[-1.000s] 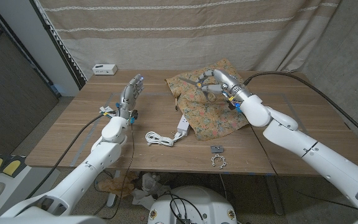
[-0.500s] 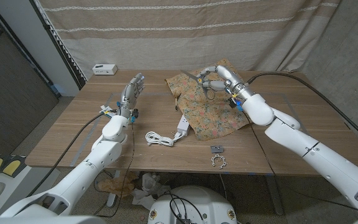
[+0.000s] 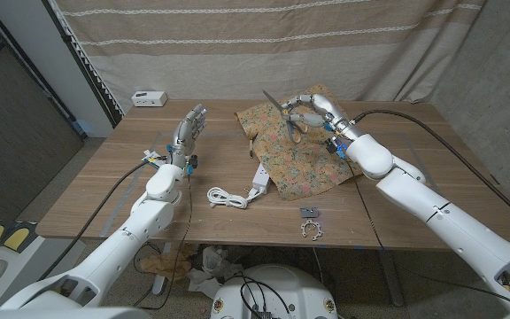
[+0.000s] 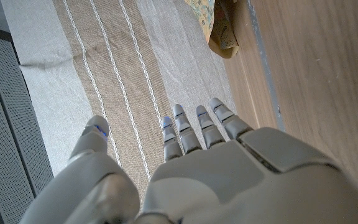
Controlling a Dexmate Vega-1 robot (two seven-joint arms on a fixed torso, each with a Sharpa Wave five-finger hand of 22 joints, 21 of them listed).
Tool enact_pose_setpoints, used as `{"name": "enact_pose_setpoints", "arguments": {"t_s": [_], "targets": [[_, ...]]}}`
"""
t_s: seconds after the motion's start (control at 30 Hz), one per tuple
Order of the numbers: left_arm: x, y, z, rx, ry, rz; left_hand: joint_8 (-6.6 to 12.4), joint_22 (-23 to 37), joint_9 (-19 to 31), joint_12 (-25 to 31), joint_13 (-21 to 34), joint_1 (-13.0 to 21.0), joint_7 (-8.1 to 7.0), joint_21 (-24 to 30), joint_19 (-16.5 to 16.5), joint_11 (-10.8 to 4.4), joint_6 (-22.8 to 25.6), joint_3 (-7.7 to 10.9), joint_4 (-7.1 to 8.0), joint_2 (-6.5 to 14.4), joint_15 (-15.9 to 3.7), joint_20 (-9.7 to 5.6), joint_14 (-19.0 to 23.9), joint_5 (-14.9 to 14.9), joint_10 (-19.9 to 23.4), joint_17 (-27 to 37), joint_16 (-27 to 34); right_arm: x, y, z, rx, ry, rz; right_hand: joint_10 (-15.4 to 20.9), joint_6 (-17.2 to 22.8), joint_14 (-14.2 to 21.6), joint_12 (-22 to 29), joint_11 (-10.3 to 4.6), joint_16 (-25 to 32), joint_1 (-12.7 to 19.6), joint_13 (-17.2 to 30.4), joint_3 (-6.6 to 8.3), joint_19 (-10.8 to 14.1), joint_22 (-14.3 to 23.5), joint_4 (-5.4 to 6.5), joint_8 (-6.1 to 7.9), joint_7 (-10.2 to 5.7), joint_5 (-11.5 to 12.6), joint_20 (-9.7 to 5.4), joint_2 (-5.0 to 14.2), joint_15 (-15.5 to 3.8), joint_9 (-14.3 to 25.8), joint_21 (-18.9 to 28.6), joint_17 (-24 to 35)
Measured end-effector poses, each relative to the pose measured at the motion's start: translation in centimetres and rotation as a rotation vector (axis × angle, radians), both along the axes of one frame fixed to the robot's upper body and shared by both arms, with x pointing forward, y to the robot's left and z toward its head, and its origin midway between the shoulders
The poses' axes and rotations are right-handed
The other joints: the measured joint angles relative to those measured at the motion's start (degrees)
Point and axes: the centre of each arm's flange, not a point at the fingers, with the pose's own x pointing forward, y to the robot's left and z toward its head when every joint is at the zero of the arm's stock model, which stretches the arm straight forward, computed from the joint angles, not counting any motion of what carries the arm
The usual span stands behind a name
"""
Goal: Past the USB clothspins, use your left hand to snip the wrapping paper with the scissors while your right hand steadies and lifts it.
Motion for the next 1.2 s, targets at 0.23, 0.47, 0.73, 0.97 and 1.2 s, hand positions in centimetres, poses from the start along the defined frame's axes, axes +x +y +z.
{"name": "enact_pose_setpoints", "arguments": {"t_s": [0.23, 0.47, 0.73, 0.97, 1.2], "targets": [[0.0, 0.0, 0.0, -0.001, 0.002, 0.001, 0.00, 0.0, 0.0, 0.0, 0.0, 0.0, 0.00, 0.0, 0.1, 0.00, 0.0, 0.00, 0.00, 0.0, 0.00, 0.11, 0.0, 0.0, 0.0, 0.0, 0.0, 0.5, -0.3, -0.1, 0.051, 0.043, 0.048, 0.0, 0.1, 0.3, 0.1, 0.00, 0.0, 0.0, 0.0, 0.00, 0.8, 0.0, 0.00, -0.06, 0.08, -0.1, -0.15, 0.00, 0.13, 0.0, 0.0, 0.2], [0.1, 0.0, -0.1, -0.003, 0.003, 0.001, -0.21, 0.0, 0.0, 0.0, 0.0, 0.0, 0.00, 0.0, 0.1, 0.00, 0.0, -0.24, -0.24, 0.0, 0.00, 0.11, 0.0, 0.0, 0.0, 0.0, 0.0, 0.8, -0.5, -0.1, 0.093, 0.072, 0.090, 0.0, 0.1, 1.8, 0.1, 0.00, 0.4, 0.0, 0.0, 0.00, 2.8, 0.3, 0.00, -0.22, 0.09, -0.2, -1.53, 0.00, 0.09, -0.4, 0.5, 0.3], [0.1, 0.0, -0.2, -0.005, 0.006, 0.002, -0.21, 0.0, 0.0, 0.0, 0.0, 0.0, 0.00, 0.0, 0.1, 0.20, 0.0, -0.24, -0.24, 0.0, 0.00, 0.11, 0.0, 0.0, 0.2, 0.0, 0.0, 1.4, -0.7, -0.3, 0.148, 0.121, 0.141, 0.0, 0.1, 2.0, 0.1, 0.00, 0.4, 0.0, 0.0, 0.00, 3.0, 0.3, 0.00, 0.00, 0.09, -0.3, -1.33, -0.01, -0.10, -0.5, 0.5, 0.3], [0.1, 0.0, -0.2, -0.006, 0.006, 0.002, -0.21, 0.0, 0.0, 0.0, 0.0, 0.0, 0.00, 0.0, 0.1, 0.20, 0.0, -0.48, 0.00, 0.0, 0.00, 0.11, 0.0, 0.0, 0.2, 0.0, 0.0, 1.8, -0.8, -0.5, 0.190, 0.160, 0.184, 0.0, 0.1, 2.3, 0.1, 0.00, 0.9, 0.0, 0.0, 0.00, 3.2, 0.3, 0.00, 0.00, 0.09, -0.5, -1.53, -0.01, 0.20, -0.7, 0.7, 0.6], [0.2, 0.0, -0.2, -0.007, 0.008, 0.002, -0.21, 0.0, 0.0, 0.0, 0.0, 0.0, 0.00, 0.0, 0.1, 0.20, 0.0, -0.48, 0.00, 0.0, 0.00, 0.11, 0.0, 0.0, 0.2, 0.0, 0.0, 2.1, -0.8, -0.6, 0.217, 0.185, 0.213, 0.0, 0.1, 2.6, -0.1, 0.00, 0.9, 0.0, 0.0, 0.00, 3.4, 0.3, 0.00, -0.01, 0.09, -0.3, -1.33, -0.02, -0.10, -0.8, 0.7, 0.5]]}}
